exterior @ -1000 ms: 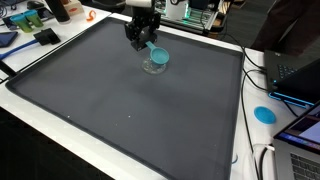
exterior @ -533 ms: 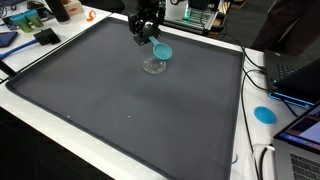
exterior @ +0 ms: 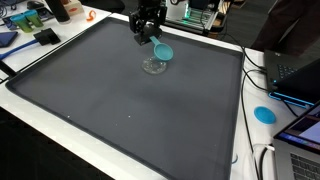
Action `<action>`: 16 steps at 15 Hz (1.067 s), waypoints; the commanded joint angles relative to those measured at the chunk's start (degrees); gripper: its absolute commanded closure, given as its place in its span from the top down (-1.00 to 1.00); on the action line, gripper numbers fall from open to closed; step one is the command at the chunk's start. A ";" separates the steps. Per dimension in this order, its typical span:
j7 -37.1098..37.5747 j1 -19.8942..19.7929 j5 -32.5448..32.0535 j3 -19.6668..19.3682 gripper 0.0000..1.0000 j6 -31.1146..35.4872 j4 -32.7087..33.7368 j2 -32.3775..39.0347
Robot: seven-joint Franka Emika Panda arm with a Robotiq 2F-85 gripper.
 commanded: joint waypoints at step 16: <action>41.87 10.92 -14.47 7.96 -0.38 -19.88 12.41 -0.50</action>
